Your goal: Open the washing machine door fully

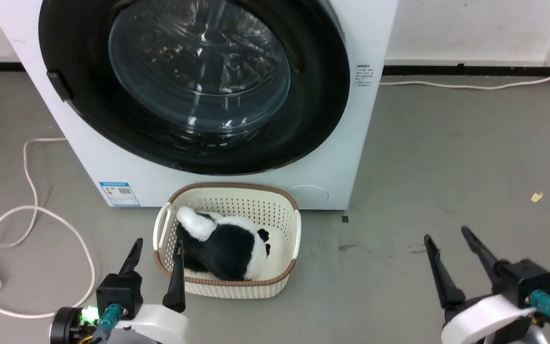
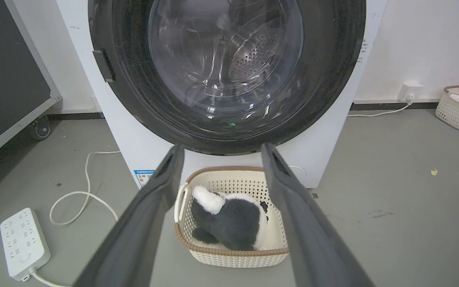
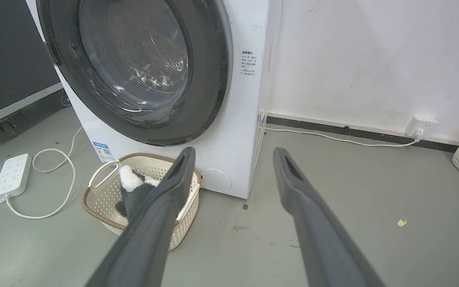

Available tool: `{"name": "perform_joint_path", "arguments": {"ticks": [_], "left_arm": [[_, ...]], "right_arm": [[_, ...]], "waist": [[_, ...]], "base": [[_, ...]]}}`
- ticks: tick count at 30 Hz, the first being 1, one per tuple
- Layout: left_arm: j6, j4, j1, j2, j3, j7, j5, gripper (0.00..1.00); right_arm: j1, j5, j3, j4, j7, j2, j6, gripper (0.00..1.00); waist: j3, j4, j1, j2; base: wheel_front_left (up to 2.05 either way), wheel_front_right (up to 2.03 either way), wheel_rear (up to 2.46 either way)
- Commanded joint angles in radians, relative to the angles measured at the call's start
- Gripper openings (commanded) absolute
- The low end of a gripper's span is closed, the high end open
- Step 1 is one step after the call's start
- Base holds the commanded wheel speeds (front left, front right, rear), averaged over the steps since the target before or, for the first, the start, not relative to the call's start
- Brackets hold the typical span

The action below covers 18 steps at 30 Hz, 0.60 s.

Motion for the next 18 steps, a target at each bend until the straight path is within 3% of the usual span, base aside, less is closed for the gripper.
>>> {"name": "perform_joint_path", "arguments": {"ticks": [1,13,14,15,16,18], "left_arm": [[0.003,-0.006,-0.021,0.0,-0.007,-0.011,-0.007,1.0],[0.013,-0.023,-0.059,0.001,-0.028,-0.041,-0.017,1.0],[0.014,-0.024,-0.063,0.001,-0.029,-0.043,-0.019,1.0],[0.015,-0.025,-0.066,0.001,-0.031,-0.045,-0.02,1.0],[0.016,-0.026,-0.069,0.001,-0.033,-0.047,-0.021,1.0],[0.018,-0.029,-0.076,0.001,-0.036,-0.051,-0.024,1.0]], "right_arm": [[-0.035,0.015,-0.003,-0.007,-0.012,-0.013,0.0,1.0],[-0.181,0.117,-0.007,-0.015,0.014,-0.078,0.0,1.0],[-0.193,0.123,-0.007,-0.015,0.017,-0.083,0.0,0.6],[-0.205,0.129,-0.008,-0.015,0.021,-0.088,0.0,0.36],[-0.217,0.137,-0.009,-0.014,0.024,-0.091,0.0,0.0],[-0.242,0.157,-0.014,-0.011,0.031,-0.094,0.0,0.0]], "waist": [[0.013,0.007,0.0,0.0],[0.095,0.042,-0.0001,0.0],[0.101,0.045,-0.0001,0.0],[0.107,0.049,-0.0001,0.0],[0.113,0.052,-0.0001,0.0],[0.126,0.059,-0.0001,0.0]], "base": [[0.0,0.0,0.0],[0.0,0.0,0.0],[0.0,0.0,0.0],[0.0,0.0,0.0],[0.0,0.0,0.0],[0.0,0.0,0.0]]}}
